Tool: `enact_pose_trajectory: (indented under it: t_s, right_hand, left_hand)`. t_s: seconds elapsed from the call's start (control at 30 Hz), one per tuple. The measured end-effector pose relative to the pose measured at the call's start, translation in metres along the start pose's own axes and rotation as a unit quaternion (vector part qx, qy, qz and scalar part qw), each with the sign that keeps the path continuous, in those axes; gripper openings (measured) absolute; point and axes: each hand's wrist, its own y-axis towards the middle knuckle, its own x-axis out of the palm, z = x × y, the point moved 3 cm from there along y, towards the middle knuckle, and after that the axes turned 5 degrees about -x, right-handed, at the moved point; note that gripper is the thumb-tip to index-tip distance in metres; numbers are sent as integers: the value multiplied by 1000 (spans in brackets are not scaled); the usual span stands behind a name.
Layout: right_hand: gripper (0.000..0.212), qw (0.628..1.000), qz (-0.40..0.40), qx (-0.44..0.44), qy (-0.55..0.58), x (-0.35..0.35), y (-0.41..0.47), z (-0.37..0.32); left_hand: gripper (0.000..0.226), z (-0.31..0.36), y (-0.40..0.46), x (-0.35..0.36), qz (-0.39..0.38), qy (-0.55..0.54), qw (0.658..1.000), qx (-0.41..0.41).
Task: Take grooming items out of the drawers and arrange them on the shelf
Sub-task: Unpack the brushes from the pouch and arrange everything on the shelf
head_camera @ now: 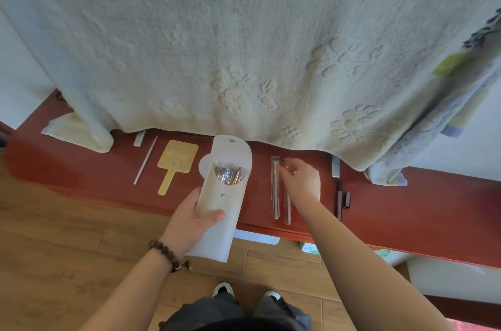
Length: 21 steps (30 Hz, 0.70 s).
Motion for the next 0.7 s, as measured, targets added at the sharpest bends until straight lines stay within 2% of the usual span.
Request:
enact_pose_trajectory:
  t_s: [0.07,0.1,0.2,0.23,0.27,0.33,0.43,0.53,0.7]
  right_hand:
    - [42,992,-3,3,123,-10,-2,-20]
    - [46,975,-41,24,216,-11,-4,-31]
    - [36,854,-189,100,475,-14,-8,-65]
    - [32,827,-207,108,512,-17,-8,-74]
    - [30,820,-207,102,524,-21,-7,-80]
    - [24,854,-166,49,491,-32,-2,-86]
    - [13,915,-120,-83,377,-51,-3,-100]
    - [10,923,-134,-181,311,-62,-16,-117]
    - [12,917,-141,-229,296,-64,-27,-123]
  left_hand:
    - [38,6,-1,3,-12,2,1000,7]
    - [38,9,-2,6,-21,1,1000,12]
    - [40,18,-4,15,-53,-1,998,23]
    - [41,20,-4,18,-60,1,998,25]
    - [41,22,-4,20,-64,2,998,25]
    - [40,25,-3,22,-61,6,998,24]
    - [37,34,-1,21,-44,18,999,24]
    - [38,47,0,22,-47,-11,999,23]
    - [48,80,-6,23,-74,-101,991,39]
